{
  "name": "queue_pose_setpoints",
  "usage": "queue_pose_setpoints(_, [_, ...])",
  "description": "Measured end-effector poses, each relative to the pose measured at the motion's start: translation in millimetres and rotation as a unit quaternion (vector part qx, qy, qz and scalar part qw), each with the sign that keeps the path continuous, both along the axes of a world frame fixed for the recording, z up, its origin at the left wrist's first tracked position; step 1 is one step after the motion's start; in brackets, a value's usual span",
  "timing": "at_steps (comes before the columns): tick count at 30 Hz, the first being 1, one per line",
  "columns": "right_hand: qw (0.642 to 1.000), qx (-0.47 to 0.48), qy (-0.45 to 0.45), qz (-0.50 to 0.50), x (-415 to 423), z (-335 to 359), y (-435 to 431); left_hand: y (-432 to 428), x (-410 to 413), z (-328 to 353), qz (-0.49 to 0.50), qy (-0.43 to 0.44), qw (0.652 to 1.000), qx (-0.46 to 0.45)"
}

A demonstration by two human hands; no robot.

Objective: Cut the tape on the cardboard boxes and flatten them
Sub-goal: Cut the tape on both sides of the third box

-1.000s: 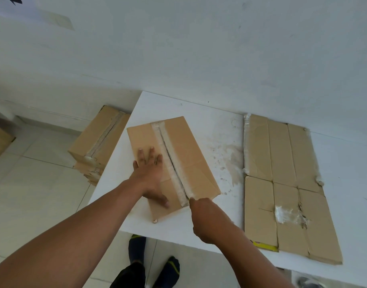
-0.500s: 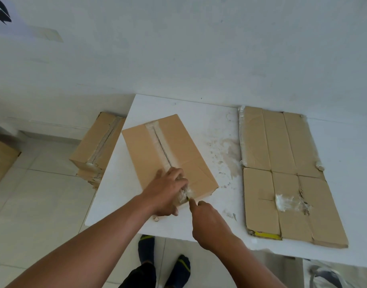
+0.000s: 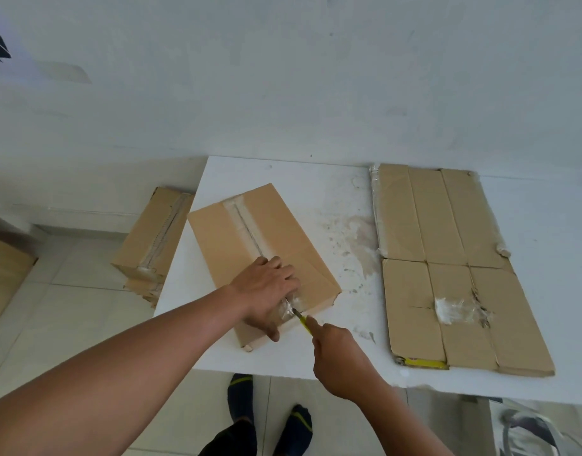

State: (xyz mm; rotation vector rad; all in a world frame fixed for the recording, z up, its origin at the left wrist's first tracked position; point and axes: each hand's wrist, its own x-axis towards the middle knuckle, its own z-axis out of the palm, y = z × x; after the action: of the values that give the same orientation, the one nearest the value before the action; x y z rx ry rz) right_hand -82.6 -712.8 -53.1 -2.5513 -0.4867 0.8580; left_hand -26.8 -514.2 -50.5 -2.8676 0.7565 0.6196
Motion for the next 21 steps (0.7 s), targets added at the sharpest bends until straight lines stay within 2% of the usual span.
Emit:
queue_pose_setpoints(3, [0.998,0.044,0.025,-0.048,-4.7,-3.6,-2.1,-4.1,5.8,1.1,-0.008,0.027,1.0,0.01])
queue_pose_setpoints(8, [0.974,0.142,0.074,-0.159,-25.3,-10.8,2.9,-3.0,15.7,2.6,0.022,0.104,0.994,-0.029])
queue_pose_setpoints(11, [0.97,0.152,0.071,-0.175,-36.5,-11.6,11.3,-1.2,19.4,0.3,0.032,0.125,0.991,-0.043])
queue_pose_setpoints(21, [0.937,0.203,0.153,-0.242,-40.3,-13.0,27.3,3.1,16.7,-4.0,0.08,0.129,0.984,-0.096])
